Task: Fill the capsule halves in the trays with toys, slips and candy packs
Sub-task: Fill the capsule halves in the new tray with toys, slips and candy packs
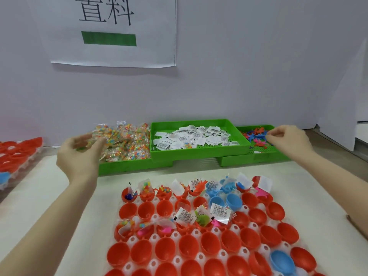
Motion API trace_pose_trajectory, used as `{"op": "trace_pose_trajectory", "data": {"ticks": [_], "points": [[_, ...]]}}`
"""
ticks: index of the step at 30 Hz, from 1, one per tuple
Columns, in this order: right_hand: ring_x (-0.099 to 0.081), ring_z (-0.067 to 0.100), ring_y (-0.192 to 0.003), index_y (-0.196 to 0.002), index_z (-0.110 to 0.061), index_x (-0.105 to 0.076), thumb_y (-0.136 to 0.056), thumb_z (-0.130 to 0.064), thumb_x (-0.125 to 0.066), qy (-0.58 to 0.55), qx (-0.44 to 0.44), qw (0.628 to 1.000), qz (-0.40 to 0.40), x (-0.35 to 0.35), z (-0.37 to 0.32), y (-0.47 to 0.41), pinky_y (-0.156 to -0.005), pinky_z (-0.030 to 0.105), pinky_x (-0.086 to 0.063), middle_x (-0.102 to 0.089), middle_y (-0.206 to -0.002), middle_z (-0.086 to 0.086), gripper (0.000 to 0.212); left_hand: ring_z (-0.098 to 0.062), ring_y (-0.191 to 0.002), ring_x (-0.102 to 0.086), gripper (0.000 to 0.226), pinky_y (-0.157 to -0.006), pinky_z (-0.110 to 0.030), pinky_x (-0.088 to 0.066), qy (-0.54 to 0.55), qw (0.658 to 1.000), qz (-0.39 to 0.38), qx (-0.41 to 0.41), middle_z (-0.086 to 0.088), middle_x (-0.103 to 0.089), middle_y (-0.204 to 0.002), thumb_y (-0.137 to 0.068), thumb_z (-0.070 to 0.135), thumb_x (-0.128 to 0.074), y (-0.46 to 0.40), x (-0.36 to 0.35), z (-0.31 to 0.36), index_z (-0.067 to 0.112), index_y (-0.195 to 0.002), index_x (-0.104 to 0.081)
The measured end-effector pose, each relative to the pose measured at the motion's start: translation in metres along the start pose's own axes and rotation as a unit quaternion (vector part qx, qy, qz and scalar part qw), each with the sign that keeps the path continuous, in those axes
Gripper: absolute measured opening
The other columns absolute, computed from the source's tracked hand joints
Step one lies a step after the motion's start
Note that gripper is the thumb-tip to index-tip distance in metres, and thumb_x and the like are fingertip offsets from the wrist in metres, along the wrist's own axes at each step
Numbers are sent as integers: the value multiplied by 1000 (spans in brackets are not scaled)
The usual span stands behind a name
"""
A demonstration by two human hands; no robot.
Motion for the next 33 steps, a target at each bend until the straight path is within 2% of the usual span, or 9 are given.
{"op": "trace_pose_trajectory", "data": {"ticks": [3, 7, 12, 18, 21, 25, 28, 30, 33], "points": [[-52, 26, -117, -120, -8, -60, -88, -23, -59, 70, 26, 991, -115, -29, 10, -24, -95, 32, -39, -58, -127, 11, 35, -2, -62, -60, 24, -59, -7, -48, 94, 995, -28, 18, -4, -61, -93, -77, 17, -74, 21, 10, 5, 12, -96, -60], [-49, 25, -121, -127, -6, -53, -85, -30, -64, 106, 9, 980, -170, -51, 13, -38, -99, 33, -38, -53, -133, 10, 50, 4, -52, -62, 14, -59, -4, -48, 159, 983, -91, 17, 3, -65, -67, -80, 11, -68, 38, 18, 21, 18, -76, -56], [-56, 31, -107, -113, 2, -61, -82, -22, -68, 101, -1, 989, -109, -59, 13, -50, -89, 35, -43, -61, -118, 17, 41, 10, -57, -61, 5, -57, 2, -43, 121, 981, -149, -19, 23, -66, -59, -80, 19, -67, 42, 22, 36, 23, -78, -65], [-61, 33, -90, -83, 3, -68, -81, -13, -69, 79, -37, 994, -67, -56, 20, -52, -77, 36, -46, -68, -96, 21, 17, 1, -64, -66, 14, -61, -4, -48, 142, 969, -201, 5, 3, -70, -73, -82, 8, -63, 33, 22, 30, 22, -83, -66], [-56, 35, -95, -93, 1, -60, -86, -6, -58, 43, -18, 999, 14, -47, 17, -55, -74, 34, -39, -63, -104, 24, 10, 1, -61, -65, 21, -60, -5, -48, 147, 964, -223, 4, 2, -68, -71, -81, 0, -61, 33, 21, 29, 20, -81, -67], [-52, 28, -103, -111, -2, -55, -88, 2, -41, -89, 43, 993, 60, -34, -20, -59, -84, 34, -38, -58, -119, 20, 28, 2, -58, -63, 23, -60, -5, -48, 145, 965, -220, 2, 0, -65, -71, -80, -1, -61, 31, 20, 28, 21, -78, -66], [-53, 18, -96, -99, -11, -66, -90, -6, -43, -107, 185, 974, -81, -44, -78, -45, -84, 28, -37, -64, -108, 8, 25, 2, -59, -63, 22, -60, -5, -48, 131, 966, -223, -8, -3, -65, -76, -80, 1, -62, 29, 20, 30, 23, -79, -67], [-53, 9, -77, -98, -17, -67, -89, -24, -54, -49, 238, 950, -198, -60, -107, -28, -70, 26, -38, -63, -85, -3, 18, 1, -59, -64, 22, -61, -6, -49, 119, 965, -233, -12, 3, -68, -69, -79, 2, -63, 30, 19, 31, 24, -78, -67], [-34, 1, -52, -97, -24, -70, -80, -40, -66, 38, 264, 932, -244, -77, -125, -11, -50, 22, -26, -36, -56, -14, 24, 3, -60, -63, 22, -60, -5, -48, 97, 963, -251, -22, 12, -68, -63, -78, 3, -65, 35, 18, 35, 25, -77, -68]]}}
Point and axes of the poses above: each hand's wrist, its own y-axis away from the middle knuckle, its own x-axis out of the back of the hand, z = x × y, the point moved 3 cm from there along -y, towards the middle knuckle
